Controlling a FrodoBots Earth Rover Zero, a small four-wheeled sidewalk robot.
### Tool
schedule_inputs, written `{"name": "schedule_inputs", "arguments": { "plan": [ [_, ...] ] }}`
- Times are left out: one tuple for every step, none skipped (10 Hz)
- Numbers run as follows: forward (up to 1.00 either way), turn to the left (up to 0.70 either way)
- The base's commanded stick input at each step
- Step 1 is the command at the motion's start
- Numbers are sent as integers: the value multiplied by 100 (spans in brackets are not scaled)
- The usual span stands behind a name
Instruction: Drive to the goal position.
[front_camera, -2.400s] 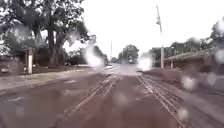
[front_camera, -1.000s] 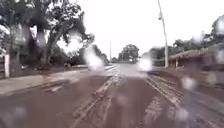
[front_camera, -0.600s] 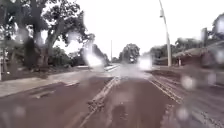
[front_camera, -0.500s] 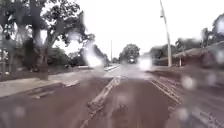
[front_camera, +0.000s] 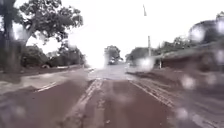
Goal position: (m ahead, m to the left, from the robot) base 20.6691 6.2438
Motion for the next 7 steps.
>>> {"name": "schedule_inputs", "arguments": {
  "plan": [
    [85,-27],
    [85,-27],
    [85,-27],
    [85,-27],
    [85,-27],
    [85,-27],
    [85,-27]
  ]
}}
